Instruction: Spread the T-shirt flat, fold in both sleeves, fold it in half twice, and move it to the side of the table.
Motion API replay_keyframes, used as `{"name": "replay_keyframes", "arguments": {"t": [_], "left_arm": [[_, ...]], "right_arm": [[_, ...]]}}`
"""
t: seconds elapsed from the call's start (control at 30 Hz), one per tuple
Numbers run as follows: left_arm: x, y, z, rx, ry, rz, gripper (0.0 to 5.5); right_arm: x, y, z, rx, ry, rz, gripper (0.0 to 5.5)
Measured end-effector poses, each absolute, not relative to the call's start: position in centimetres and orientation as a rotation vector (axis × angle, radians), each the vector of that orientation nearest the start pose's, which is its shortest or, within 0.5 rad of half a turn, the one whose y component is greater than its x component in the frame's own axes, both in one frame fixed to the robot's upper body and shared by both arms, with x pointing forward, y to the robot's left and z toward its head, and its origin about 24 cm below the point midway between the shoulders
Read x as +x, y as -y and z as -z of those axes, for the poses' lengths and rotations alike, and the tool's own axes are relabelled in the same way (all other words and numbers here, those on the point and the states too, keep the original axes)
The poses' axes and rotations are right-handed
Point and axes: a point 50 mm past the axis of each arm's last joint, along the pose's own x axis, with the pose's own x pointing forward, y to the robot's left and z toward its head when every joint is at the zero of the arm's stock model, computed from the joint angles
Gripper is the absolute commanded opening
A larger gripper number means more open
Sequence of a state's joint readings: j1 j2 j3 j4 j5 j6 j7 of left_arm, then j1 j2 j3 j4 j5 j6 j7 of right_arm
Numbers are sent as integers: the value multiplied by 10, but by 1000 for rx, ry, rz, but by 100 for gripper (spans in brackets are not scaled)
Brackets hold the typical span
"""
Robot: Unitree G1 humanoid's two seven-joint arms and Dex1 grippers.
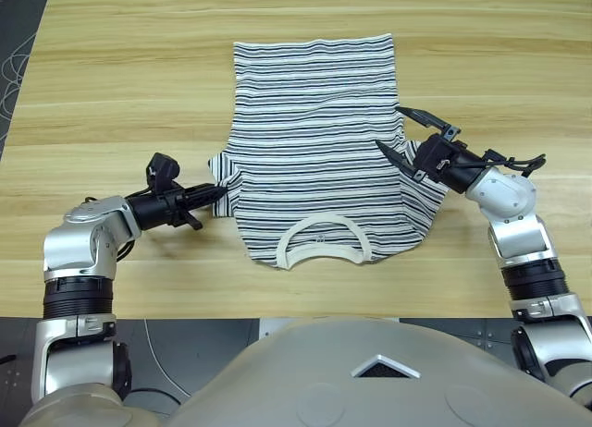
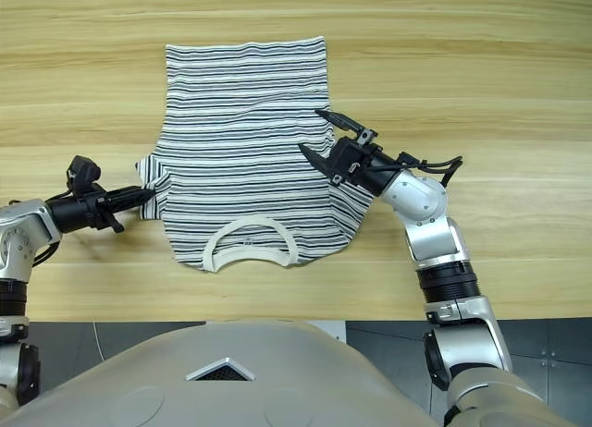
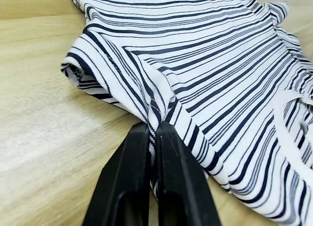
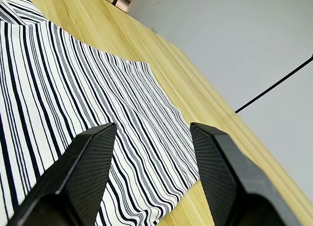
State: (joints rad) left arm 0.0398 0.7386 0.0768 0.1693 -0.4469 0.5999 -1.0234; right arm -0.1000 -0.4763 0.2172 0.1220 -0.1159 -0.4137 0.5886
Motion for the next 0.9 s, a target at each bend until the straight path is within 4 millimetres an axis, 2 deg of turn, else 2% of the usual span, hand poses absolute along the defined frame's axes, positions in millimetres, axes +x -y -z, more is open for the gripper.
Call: {"name": "replay_keyframes", "arguments": {"t": [0.2,0.43,0.63,0.9], "left_arm": [[197,-282,-25,-65,-756,796,13],[202,-285,-34,50,-769,789,13],[216,-277,-45,-2,-831,795,13],[224,-277,-56,-18,-868,793,13]], "right_arm": [[247,155,-55,-658,170,-884,280],[247,155,-55,-658,173,-881,280],[246,155,-52,-662,162,-888,280],[246,152,-49,-655,158,-902,280]]}}
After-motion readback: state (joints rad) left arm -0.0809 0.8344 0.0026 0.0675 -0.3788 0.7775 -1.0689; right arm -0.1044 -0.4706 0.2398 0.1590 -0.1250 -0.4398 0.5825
